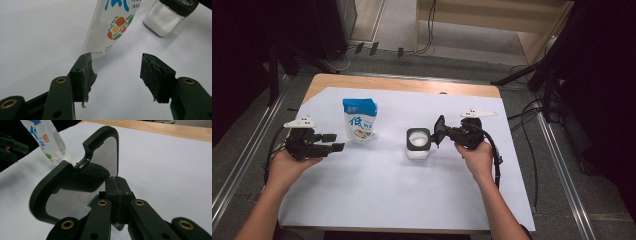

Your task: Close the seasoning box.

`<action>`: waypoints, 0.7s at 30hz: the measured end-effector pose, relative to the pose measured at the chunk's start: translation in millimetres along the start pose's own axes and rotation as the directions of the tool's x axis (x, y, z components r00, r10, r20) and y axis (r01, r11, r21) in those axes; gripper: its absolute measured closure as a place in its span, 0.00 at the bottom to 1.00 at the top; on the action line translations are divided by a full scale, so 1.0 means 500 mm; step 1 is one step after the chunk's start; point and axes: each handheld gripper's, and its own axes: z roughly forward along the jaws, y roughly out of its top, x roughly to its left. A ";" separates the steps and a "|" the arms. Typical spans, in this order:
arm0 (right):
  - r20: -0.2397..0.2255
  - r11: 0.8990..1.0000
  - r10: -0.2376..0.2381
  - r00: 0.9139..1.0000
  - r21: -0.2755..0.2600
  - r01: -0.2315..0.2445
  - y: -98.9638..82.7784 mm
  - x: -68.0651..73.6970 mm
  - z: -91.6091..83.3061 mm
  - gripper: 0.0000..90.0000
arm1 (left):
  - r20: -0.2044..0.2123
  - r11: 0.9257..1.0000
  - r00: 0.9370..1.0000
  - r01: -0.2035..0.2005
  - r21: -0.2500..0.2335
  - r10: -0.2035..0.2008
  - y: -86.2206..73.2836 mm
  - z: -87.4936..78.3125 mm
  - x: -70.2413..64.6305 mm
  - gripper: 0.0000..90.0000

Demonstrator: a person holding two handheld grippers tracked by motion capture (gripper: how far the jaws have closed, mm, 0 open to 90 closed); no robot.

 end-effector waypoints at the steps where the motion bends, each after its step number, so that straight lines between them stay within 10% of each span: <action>1: -0.006 1.000 0.009 1.000 0.001 -0.009 0.001 -0.002 0.000 1.00 | 0.008 1.000 1.000 0.009 -0.005 -0.009 0.000 -0.001 0.001 0.49; 21: -0.014 0.999 0.004 1.000 -0.054 -0.004 0.008 0.008 -0.011 1.00 | 0.010 1.000 1.000 0.022 -0.006 -0.022 -0.003 0.003 0.007 0.49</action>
